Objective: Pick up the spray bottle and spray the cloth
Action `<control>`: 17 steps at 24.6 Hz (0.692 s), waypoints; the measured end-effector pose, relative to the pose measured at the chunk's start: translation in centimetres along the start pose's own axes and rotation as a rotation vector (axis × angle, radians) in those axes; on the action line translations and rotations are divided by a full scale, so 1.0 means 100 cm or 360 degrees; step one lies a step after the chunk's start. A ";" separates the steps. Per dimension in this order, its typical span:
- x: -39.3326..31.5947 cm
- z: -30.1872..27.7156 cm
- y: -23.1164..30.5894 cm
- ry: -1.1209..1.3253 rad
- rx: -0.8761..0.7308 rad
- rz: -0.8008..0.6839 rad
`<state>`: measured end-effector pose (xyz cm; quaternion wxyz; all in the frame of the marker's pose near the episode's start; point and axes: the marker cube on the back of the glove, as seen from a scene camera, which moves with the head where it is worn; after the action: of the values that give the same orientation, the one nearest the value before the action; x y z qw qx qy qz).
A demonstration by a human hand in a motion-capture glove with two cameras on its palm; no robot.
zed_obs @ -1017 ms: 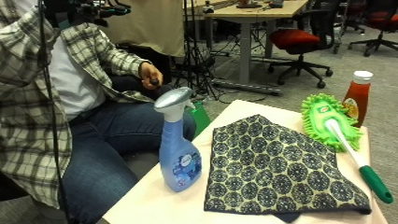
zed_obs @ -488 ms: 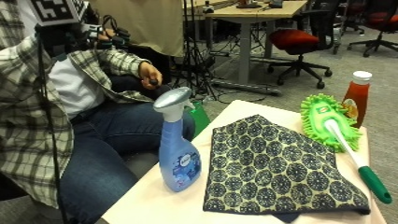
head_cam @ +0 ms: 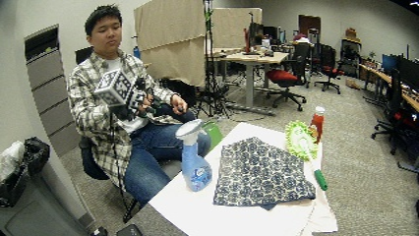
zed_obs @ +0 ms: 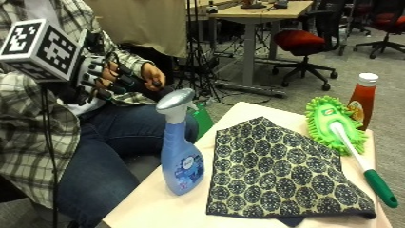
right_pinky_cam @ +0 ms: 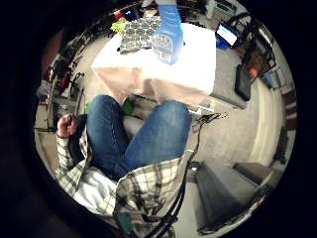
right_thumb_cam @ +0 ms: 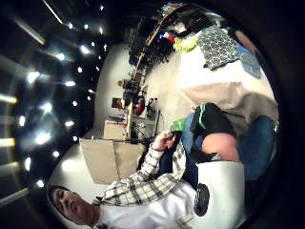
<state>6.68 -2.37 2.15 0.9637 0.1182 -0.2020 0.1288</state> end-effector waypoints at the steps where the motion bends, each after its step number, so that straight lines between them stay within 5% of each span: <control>1: 0.008 -0.001 -0.007 -0.0061 0.0029 0.0028; 9: 0.077 0.015 -0.099 -0.0332 0.0439 0.0211; 17: 0.126 0.020 -0.161 -0.0701 0.0405 0.0002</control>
<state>21.95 -15.51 6.37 0.8737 0.2637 -0.3892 0.1250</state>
